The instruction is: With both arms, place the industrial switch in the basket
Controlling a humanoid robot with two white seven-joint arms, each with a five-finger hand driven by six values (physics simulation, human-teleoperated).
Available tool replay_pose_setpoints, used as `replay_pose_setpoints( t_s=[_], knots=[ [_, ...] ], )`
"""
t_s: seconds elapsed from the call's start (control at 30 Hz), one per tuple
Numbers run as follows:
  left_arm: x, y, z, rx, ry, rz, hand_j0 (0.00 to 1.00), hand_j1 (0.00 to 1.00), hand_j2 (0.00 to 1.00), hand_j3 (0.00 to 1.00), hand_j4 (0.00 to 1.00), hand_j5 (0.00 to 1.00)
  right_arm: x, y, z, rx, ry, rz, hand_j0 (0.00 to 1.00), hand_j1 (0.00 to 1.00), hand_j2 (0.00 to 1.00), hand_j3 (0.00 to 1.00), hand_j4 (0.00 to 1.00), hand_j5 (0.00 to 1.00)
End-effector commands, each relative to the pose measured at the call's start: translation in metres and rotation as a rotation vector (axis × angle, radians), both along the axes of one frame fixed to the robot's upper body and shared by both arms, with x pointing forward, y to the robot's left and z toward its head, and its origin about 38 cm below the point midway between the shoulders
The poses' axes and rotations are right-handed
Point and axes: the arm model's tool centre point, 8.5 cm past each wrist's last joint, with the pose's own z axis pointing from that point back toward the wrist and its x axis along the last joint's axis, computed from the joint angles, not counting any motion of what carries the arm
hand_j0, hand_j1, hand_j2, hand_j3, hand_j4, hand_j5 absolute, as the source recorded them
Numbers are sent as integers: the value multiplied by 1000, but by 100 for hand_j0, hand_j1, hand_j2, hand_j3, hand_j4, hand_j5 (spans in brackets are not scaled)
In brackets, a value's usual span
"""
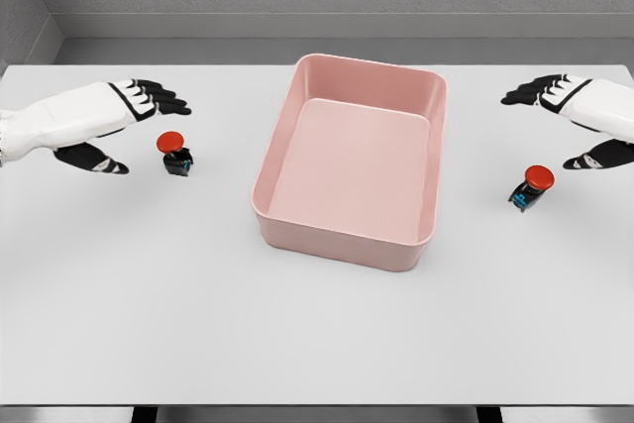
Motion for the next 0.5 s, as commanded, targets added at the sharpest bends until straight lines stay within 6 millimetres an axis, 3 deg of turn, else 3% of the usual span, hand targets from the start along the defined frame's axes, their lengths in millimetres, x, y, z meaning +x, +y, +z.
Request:
replay_pose_setpoints(
  t_s=[0.0,0.1,0.13,0.2,0.3,0.47],
  knots=[
    [1,-5,0,-12,0,-9,100,100,100,100,100,100,0,-1,0,-21,-7,2,100,100,100,100,100,100],
    [1,-4,0,-1,-2,-9,100,100,100,100,100,100,0,-2,1,-24,-10,-3,100,100,100,100,100,100],
    [4,5,-4,8,4,20,100,100,100,100,100,100,1,-3,4,-18,-21,-6,100,100,100,100,100,100],
    [14,-7,-11,8,3,5,100,100,100,100,100,100,2,-7,2,-49,-27,-12,100,100,100,100,100,100],
    [16,-25,-19,79,-30,-62,100,100,100,100,100,100,0,-8,-9,-140,-22,6,100,100,100,100,100,100],
    [22,-36,-28,106,-17,-31,100,100,100,100,100,100,-7,-5,-46,-140,49,9,100,100,100,100,100,100]
  ],
)
